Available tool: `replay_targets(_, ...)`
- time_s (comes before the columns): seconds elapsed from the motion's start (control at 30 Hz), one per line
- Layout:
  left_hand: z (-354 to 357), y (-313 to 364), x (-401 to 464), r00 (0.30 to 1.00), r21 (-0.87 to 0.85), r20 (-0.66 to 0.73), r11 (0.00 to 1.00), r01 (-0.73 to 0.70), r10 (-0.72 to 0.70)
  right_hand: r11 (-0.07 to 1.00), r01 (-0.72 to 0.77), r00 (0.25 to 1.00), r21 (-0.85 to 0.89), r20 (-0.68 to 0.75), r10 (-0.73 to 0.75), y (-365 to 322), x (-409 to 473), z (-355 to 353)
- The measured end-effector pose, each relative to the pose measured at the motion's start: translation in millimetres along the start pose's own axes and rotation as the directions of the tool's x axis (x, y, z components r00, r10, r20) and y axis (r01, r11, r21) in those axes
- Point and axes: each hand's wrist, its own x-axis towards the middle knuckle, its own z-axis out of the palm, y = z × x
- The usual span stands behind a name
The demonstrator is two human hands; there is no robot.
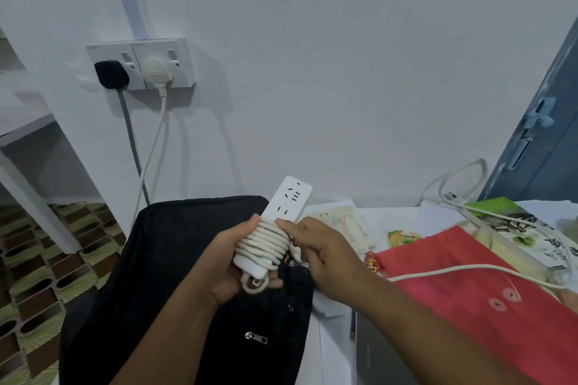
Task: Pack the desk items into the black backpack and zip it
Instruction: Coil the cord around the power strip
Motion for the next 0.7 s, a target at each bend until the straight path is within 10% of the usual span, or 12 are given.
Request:
replay_targets(0.27,15,-6,-3,0.994,0.076,-0.099,0.996,-0.042,0.049,0.990,0.000,1.000,0.141,-0.015,0.002,1,-2,2)
replay_targets(0.47,9,-3,-7,0.976,0.076,-0.084,0.978,-0.197,0.203,0.766,-0.358,0.914,0.534,0.035,0.403,4,-8,-7)
replay_targets(0.6,-2,10,-14,0.955,0.143,0.075,0.945,-0.295,0.287,0.842,-0.516,0.812,0.157,0.403,0.422,14,-10,-25)
replay_targets(0.7,-10,20,-15,0.922,0.251,0.294,0.911,-0.328,0.251,0.867,-0.491,0.787,-0.080,0.386,0.481,20,3,-42)
